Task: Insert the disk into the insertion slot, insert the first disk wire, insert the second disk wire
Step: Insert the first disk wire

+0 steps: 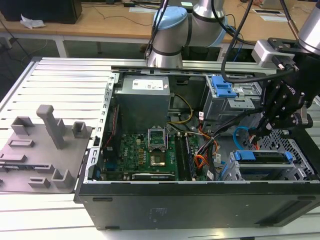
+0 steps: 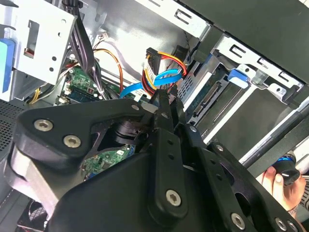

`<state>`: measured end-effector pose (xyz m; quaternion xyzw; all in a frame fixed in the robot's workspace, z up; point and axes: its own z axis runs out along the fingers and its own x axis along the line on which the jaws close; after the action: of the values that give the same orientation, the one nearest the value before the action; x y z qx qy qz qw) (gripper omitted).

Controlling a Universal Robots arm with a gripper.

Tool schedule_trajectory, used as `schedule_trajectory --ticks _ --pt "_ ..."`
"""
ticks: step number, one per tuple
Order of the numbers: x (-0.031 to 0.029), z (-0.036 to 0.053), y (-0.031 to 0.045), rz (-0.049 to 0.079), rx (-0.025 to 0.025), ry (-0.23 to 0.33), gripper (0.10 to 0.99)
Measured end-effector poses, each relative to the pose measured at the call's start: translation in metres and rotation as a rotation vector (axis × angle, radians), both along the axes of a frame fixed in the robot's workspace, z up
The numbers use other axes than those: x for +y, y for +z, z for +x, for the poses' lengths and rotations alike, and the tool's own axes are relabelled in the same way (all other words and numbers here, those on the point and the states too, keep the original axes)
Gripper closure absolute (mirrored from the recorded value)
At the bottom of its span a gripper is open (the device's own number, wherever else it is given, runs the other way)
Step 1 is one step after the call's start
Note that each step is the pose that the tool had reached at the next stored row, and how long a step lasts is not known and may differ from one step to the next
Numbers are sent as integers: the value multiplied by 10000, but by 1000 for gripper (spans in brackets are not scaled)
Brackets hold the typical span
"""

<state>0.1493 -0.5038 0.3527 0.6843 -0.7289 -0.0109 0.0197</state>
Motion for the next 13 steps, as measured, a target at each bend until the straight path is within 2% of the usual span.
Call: schedule_trajectory --ticks 6,11,13 --pt "-38 0 1 -2 0 0 922" --pt "-137 0 1 -2 -1 0 922" --pt "-213 0 0 0 0 0 922"
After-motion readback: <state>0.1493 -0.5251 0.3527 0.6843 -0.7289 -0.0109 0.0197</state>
